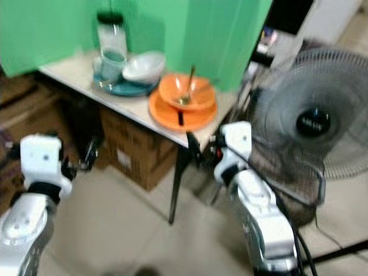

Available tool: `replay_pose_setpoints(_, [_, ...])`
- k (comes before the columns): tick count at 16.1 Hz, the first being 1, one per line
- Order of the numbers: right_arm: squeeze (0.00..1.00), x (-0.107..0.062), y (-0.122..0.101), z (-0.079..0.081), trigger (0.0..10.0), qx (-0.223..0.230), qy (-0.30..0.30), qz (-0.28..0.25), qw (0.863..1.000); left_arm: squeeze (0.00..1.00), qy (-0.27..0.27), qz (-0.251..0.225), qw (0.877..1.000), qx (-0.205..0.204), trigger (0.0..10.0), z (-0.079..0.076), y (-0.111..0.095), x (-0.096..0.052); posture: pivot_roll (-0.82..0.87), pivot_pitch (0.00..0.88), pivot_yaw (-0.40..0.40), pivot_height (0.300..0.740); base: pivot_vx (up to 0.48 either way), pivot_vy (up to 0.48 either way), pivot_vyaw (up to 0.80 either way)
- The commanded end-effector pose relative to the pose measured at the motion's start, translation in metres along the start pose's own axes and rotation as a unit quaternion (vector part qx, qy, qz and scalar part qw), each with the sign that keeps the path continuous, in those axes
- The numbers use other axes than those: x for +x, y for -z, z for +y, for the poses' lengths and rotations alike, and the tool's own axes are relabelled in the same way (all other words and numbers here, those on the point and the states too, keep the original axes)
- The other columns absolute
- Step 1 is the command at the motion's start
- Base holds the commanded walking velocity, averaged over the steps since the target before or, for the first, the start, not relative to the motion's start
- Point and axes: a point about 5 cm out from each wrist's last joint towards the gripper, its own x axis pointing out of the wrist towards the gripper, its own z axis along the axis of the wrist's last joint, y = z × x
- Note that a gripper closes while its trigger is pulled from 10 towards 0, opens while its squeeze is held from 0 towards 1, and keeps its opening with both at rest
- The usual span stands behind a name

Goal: Setting the table

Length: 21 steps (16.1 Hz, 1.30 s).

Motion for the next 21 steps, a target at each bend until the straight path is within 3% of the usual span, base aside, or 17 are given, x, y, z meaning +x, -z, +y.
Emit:
replay_pose_setpoints(1, [1.0,-0.004,0.005,-0.008,10.0,0.001,0.019,0.009,1.0,0.0,0.017,0.006,1.0,0.001,10.0,-0.007,0.003,0.0,0.13,0.0,-0.061,0.74,0.0,0.0,0.0])
replay_pose_setpoints(2, [1.0,-0.005,0.007,-0.01,10.0,0.003,0.032,0.009,0.999,0.0,0.025,0.008,1.0,0.013,10.0,-0.009,0.006,0.0,0.13,0.0,-0.06,0.74,0.0,0.0,0.0])
replay_pose_setpoints(3, [0.87,-0.006,0.009,-0.011,10.0,0.005,0.042,0.007,0.999,0.0,0.029,0.006,1.0,0.009,10.0,-0.01,0.007,-0.001,0.12,0.0,-0.059,0.74,0.0,0.0,0.0])
replay_pose_setpoints(4, [0.56,-0.008,0.013,-0.014,10.0,-0.005,0.055,0.006,0.998,0.0,0.033,0.004,0.999,-0.003,10.0,-0.011,0.011,-0.002,0.12,0.0,-0.054,0.74,0.0,0.0,0.0])
replay_pose_setpoints(5, [0.16,-0.012,0.017,-0.016,10.0,-0.022,0.061,0.006,0.998,0.0,0.036,0.005,0.999,-0.008,10.0,-0.011,0.016,-0.005,0.11,0.0,-0.048,0.74,0.0,0.0,0.0])
replay_pose_setpoints(6, [0.0,-0.015,0.02,-0.018,10.0,-0.025,0.069,0.005,0.997,0.0,0.04,0.007,0.999,-0.011,10.0,-0.012,0.019,-0.007,0.11,0.0,-0.045,0.74,0.0,0.0,0.0])
replay_pose_setpoints(9, [0.0,-0.025,0.031,-0.029,10.0,-0.033,0.106,0.017,0.994,0.0,0.054,0.008,0.998,-0.012,10.0,-0.014,0.032,-0.017,0.1,0.0,-0.04,0.74,0.186,0.0,0.0])
replay_pose_setpoints(13, [0.0,-0.023,0.027,-0.03,10.0,-0.024,0.107,0.011,0.994,0.0,0.057,-0.005,0.998,-0.016,10.0,-0.014,0.027,-0.016,0.11,0.0,-0.052,0.74,0.337,0.0,0.0])
replay_pose_setpoints(14, [0.07,-0.022,0.026,-0.031,10.0,-0.019,0.114,0.007,0.993,0.0,0.058,-0.008,0.998,-0.016,10.0,-0.014,0.027,-0.017,0.11,0.0,-0.054,0.74,0.364,0.0,0.62])
replay_pose_setpoints(15, [0.63,-0.02,0.025,-0.033,10.0,-0.022,0.121,0.004,0.992,0.0,0.059,-0.012,0.998,-0.016,10.0,-0.014,0.027,-0.017,0.12,0.0,-0.058,0.74,0.375,0.0,0.8])
replay_pose_setpoints(16, [0.61,-0.019,0.025,-0.033,10.0,-0.023,0.12,0.004,0.992,0.0,0.059,-0.013,0.998,-0.016,10.0,-0.014,0.027,-0.018,0.12,0.0,-0.06,0.74,0.382,0.0,0.8])
replay_pose_setpoints(18, [0.44,-0.016,0.024,-0.029,10.0,-0.011,0.105,0.003,0.994,0.0,0.057,-0.015,0.998,-0.015,10.0,-0.012,0.024,-0.017,0.12,0.0,-0.06,0.74,0.382,0.0,0.0])
replay_pose_setpoints(19, [0.22,-0.014,0.024,-0.028,10.0,-0.006,0.103,0.003,0.995,0.0,0.052,-0.017,0.998,-0.014,10.0,-0.011,0.024,-0.015,0.13,0.0,-0.061,0.74,0.379,0.0,0.0])
replay_pose_setpoints(20, [0.21,-0.013,0.024,-0.027,10.0,-0.002,0.099,0.005,0.995,0.0,0.051,-0.017,0.998,-0.013,10.0,-0.011,0.024,-0.014,0.13,0.0,-0.06,0.74,0.379,0.0,0.0])
replay_pose_setpoints(21, [0.03,-0.012,0.024,-0.025,10.0,0.002,0.089,0.005,0.996,0.0,0.053,-0.018,0.998,-0.013,10.0,-0.011,0.023,-0.014,0.12,0.0,-0.059,0.74,0.382,0.0,0.0])
